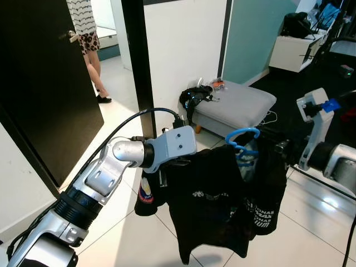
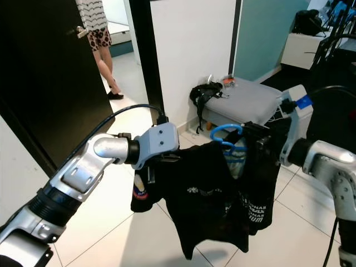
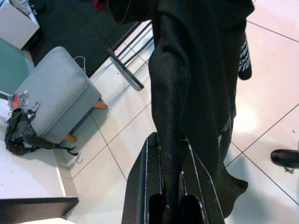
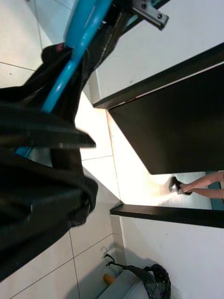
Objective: Hang hanger
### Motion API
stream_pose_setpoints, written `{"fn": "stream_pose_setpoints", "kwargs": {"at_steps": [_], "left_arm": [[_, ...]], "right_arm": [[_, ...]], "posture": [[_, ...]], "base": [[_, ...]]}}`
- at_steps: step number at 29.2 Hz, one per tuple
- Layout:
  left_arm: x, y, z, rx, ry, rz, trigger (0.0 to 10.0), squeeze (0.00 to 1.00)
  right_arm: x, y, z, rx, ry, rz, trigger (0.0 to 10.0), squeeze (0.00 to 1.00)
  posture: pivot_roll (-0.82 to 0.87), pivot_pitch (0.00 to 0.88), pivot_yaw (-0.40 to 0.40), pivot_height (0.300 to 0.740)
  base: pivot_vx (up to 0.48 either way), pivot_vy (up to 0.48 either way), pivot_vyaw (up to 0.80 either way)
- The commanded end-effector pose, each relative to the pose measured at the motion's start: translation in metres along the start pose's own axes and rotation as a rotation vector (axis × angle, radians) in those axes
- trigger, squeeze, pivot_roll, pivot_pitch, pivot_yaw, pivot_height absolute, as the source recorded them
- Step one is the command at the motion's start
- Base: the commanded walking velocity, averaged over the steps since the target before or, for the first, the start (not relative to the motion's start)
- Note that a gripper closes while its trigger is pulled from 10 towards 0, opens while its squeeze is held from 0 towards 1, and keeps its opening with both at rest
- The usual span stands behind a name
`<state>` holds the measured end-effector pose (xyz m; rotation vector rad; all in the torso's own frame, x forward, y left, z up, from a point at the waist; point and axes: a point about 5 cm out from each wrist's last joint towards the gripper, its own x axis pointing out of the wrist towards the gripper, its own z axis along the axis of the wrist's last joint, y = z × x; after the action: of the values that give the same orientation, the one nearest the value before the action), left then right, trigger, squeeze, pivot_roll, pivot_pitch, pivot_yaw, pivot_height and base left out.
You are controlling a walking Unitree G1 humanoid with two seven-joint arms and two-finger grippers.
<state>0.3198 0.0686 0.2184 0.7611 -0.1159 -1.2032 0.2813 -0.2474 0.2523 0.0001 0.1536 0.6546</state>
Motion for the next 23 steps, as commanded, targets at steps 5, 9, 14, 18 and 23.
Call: {"fn": "stream_pose_setpoints", "kwargs": {"at_steps": [5,9,14,18,23], "left_arm": [[-0.009,0.002,0.001,0.006,-0.025,-0.041,10.0,0.00],[-0.015,0.005,-0.002,-0.001,-0.015,-0.060,10.0,0.00],[-0.019,0.003,0.001,-0.038,-0.042,-0.118,10.0,0.00],[-0.021,-0.008,0.006,-0.086,-0.081,-0.238,10.0,0.00],[-0.020,-0.016,0.007,-0.110,-0.101,-0.311,10.0,0.00]], "right_arm": [[-0.022,-0.008,0.011,-0.059,-0.042,0.002,10.0,1.00],[-0.034,-0.015,0.016,-0.078,-0.070,-0.024,10.0,1.00],[-0.043,-0.017,0.024,-0.097,-0.125,-0.028,10.0,1.00],[-0.051,-0.013,0.036,-0.111,-0.213,0.045,10.0,1.00],[-0.057,-0.002,0.042,-0.131,-0.248,0.172,10.0,1.00]], "posture": [[0.08,0.000,0.027,0.740],[0.08,0.000,0.027,0.740],[0.08,0.000,0.031,0.740],[0.08,0.000,0.032,0.740],[0.08,0.000,0.031,0.740]], "base": [[0.000,0.000,0.00],[0.000,0.000,0.00],[0.000,0.000,0.00],[0.000,0.000,0.00],[0.000,0.000,0.00]]}}
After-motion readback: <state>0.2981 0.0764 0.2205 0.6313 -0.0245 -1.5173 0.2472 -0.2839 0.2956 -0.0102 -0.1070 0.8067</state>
